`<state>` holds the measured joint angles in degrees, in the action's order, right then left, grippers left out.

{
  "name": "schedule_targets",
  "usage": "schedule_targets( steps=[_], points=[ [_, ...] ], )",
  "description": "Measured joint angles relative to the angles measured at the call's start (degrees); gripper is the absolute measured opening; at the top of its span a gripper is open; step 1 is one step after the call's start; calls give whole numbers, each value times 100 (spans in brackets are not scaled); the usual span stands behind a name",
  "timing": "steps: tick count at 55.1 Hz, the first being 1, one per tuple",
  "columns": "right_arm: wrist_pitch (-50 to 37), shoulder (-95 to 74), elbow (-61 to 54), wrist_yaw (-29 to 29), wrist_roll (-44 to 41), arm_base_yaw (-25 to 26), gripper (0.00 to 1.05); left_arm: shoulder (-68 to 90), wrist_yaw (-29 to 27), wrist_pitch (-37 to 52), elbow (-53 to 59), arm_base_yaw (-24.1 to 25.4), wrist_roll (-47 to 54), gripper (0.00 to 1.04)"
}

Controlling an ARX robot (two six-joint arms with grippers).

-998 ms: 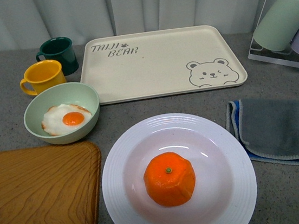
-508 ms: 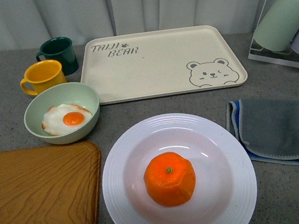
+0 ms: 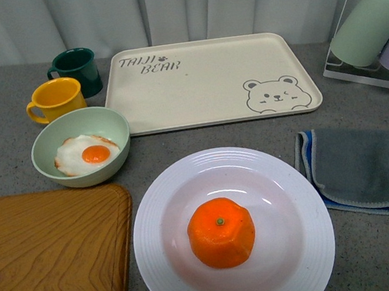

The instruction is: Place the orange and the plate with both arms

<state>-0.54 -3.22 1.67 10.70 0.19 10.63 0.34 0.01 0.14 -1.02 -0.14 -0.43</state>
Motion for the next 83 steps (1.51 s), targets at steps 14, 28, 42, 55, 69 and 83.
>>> schedule_targets(
  steps=[14,28,42,55,69,83],
  points=[
    [391,-2511,970,-411,28,-1596,95,-11,0,-2,0,0,0,40],
    [-63,-6002,1600,944,2162,-2221,95,-13,0,-2,0,0,0,89],
    [125,-7783,2168,1390,2599,-2037,95,-11,0,-2,0,0,13,98],
    [-264,-9278,2710,1423,2710,-2041,95,-11,0,-2,0,0,13,98],
    [-291,-10452,3438,1384,2918,-2203,95,-13,0,-2,0,0,13,98],
    [87,-10950,4022,1279,3042,-2352,70,-11,0,-2,0,0,13,98]
  ],
)
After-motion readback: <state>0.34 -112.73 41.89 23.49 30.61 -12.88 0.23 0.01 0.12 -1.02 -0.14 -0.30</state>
